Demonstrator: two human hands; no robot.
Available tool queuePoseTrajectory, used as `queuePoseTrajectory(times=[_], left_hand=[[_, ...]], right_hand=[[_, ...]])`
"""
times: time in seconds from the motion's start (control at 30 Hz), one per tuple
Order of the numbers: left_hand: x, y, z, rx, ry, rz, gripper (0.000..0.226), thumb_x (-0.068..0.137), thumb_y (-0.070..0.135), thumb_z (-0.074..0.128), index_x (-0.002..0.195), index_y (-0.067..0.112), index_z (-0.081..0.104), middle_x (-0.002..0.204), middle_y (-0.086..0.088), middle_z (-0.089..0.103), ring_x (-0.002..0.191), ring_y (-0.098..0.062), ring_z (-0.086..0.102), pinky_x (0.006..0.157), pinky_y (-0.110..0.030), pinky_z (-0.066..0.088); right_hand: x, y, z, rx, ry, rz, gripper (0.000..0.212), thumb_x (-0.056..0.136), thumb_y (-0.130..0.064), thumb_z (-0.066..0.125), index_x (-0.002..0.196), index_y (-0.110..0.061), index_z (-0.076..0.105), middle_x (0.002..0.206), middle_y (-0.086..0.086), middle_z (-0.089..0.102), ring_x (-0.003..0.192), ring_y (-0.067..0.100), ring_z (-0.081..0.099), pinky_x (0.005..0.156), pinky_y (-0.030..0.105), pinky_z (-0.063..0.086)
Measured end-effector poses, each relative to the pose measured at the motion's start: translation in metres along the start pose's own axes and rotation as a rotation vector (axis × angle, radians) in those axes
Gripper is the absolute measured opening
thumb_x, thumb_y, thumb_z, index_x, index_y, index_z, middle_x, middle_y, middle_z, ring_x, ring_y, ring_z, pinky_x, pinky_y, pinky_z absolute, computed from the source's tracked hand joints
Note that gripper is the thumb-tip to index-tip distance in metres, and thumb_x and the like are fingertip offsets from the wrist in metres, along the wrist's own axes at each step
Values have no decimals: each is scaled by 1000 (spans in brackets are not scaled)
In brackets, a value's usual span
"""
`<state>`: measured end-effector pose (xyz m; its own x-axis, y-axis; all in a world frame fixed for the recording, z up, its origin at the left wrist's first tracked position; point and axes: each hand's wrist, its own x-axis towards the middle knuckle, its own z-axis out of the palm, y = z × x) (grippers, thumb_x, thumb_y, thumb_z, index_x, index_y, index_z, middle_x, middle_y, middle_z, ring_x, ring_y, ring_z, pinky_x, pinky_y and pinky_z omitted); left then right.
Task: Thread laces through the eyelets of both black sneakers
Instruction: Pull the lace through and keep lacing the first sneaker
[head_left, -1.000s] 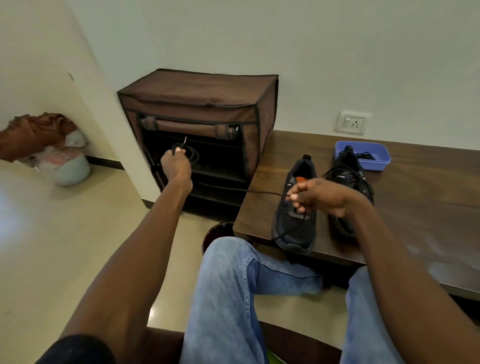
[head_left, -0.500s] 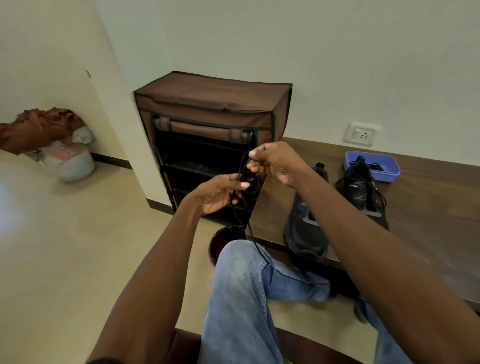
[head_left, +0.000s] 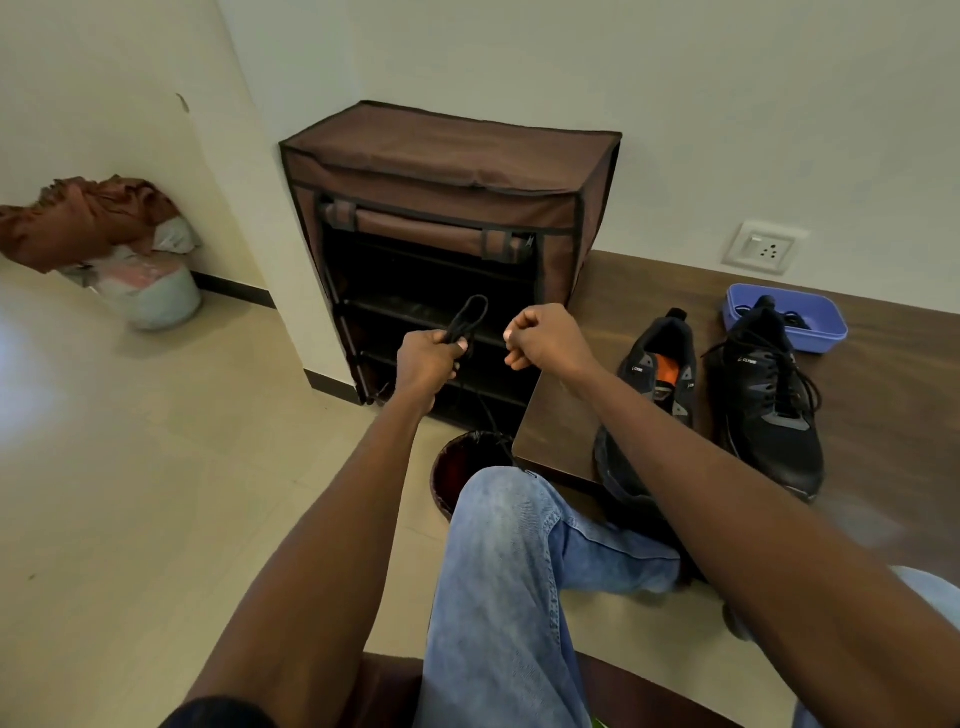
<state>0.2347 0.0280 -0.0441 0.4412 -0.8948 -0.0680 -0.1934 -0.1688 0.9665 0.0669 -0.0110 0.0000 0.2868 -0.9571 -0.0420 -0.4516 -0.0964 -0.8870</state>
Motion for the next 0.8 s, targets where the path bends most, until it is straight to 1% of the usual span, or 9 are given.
queuePoseTrajectory(times=[0.13, 0.2, 0.33, 0.5, 0.57, 0.6, 0.67, 0.73, 0.8], left_hand=[[6, -9, -1, -70, 315, 88, 17, 98, 23, 62, 98, 11, 74, 74, 1, 62, 63, -8, 55, 59, -27, 46], [11, -8, -1, -161, 356, 60, 16, 98, 22, 62, 93, 14, 74, 74, 2, 64, 63, -8, 56, 62, -28, 50], [13, -11, 5, -211, 303, 4, 13, 97, 18, 64, 87, 17, 73, 81, -1, 68, 65, -7, 60, 74, -29, 58], [15, -18, 10, -146, 171, -31, 14, 96, 18, 65, 83, 21, 71, 79, -1, 67, 76, -15, 63, 75, -27, 58], [16, -26, 10, -52, 106, -49, 6, 95, 21, 68, 95, 20, 73, 91, -2, 69, 91, -20, 66, 85, -33, 56], [15, -29, 11, 3, 52, -72, 17, 93, 21, 69, 109, 18, 73, 102, -3, 70, 104, -22, 65, 89, -32, 52], [12, -34, 11, 67, -58, -140, 48, 89, 15, 73, 135, 13, 60, 129, -5, 64, 126, -21, 56, 102, -30, 43], [11, -39, 12, 103, -100, -176, 60, 87, 9, 74, 142, 10, 52, 141, -7, 57, 133, -21, 50, 113, -35, 39], [9, -42, 11, 159, -88, -171, 55, 88, 8, 73, 139, 8, 54, 139, -9, 58, 132, -23, 52, 112, -36, 40]], right_hand=[[0, 18, 3, -70, -35, 29, 13, 97, -7, 58, 91, -2, 68, 74, 12, 71, 69, 20, 73, 70, 31, 61], [1, 26, 7, -106, -79, 39, 12, 98, -11, 59, 94, -4, 68, 78, 12, 73, 75, 22, 74, 73, 32, 61], [1, 35, 13, -140, -103, 68, 11, 98, -11, 59, 97, -6, 68, 83, 13, 73, 79, 23, 74, 75, 32, 60], [2, 43, 13, -219, -137, 89, 11, 99, -13, 59, 95, -8, 68, 80, 10, 72, 75, 19, 73, 73, 29, 59], [3, 46, 12, -242, -136, 85, 11, 99, -13, 60, 92, -9, 68, 81, 10, 72, 75, 18, 74, 74, 30, 61], [3, 48, 12, -250, -136, 87, 12, 98, -14, 60, 90, -9, 68, 81, 11, 72, 74, 18, 74, 73, 30, 61], [3, 50, 12, -265, -142, 91, 11, 98, -14, 61, 91, -9, 68, 83, 11, 73, 75, 19, 74, 72, 29, 61], [1, 51, 11, -276, -142, 90, 11, 98, -14, 61, 93, -8, 68, 84, 11, 73, 76, 19, 74, 71, 28, 60], [-1, 51, 9, -285, -131, 84, 12, 98, -13, 60, 91, -9, 68, 85, 10, 72, 76, 18, 73, 67, 26, 59]])
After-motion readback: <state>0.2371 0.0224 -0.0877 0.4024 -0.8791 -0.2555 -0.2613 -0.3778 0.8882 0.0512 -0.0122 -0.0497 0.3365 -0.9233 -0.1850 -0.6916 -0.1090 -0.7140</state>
